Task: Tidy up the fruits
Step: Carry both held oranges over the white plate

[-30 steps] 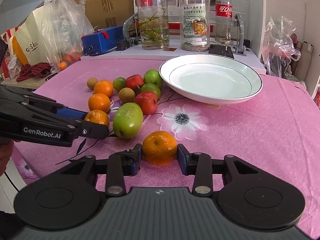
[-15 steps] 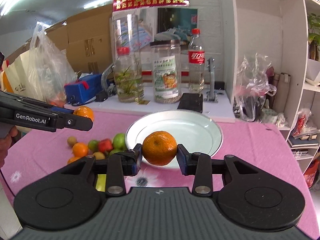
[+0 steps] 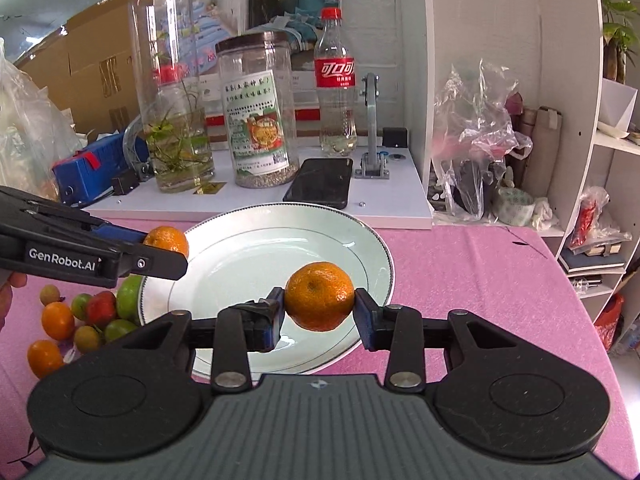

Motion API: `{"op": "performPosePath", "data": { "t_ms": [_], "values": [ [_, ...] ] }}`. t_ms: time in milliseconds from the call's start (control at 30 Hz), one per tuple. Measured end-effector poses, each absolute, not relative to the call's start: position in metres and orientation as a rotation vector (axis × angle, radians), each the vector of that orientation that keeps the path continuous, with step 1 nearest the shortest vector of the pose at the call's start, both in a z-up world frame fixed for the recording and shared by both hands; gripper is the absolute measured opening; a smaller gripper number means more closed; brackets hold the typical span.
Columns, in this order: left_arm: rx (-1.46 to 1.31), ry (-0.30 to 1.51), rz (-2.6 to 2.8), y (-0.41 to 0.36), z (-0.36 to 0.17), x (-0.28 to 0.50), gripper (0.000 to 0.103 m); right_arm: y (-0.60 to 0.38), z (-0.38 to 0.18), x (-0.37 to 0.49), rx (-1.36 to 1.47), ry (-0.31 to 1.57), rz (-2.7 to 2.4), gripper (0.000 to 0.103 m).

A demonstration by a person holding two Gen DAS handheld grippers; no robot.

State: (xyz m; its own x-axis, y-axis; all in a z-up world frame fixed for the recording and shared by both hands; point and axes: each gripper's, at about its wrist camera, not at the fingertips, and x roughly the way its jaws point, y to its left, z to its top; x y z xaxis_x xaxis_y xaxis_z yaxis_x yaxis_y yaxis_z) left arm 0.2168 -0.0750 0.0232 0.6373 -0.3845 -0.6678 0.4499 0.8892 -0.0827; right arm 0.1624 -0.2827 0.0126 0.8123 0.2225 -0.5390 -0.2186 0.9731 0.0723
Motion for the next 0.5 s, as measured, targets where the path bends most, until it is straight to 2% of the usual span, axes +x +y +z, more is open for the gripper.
{"op": "performPosePath", "data": {
  "t_ms": [500],
  "values": [
    [0.113,0.786,-0.487,-0.082,-0.002,0.244,0.102,-0.281,-0.01,0.199,0.018,0.626,0.27,0.065]
  ]
}}
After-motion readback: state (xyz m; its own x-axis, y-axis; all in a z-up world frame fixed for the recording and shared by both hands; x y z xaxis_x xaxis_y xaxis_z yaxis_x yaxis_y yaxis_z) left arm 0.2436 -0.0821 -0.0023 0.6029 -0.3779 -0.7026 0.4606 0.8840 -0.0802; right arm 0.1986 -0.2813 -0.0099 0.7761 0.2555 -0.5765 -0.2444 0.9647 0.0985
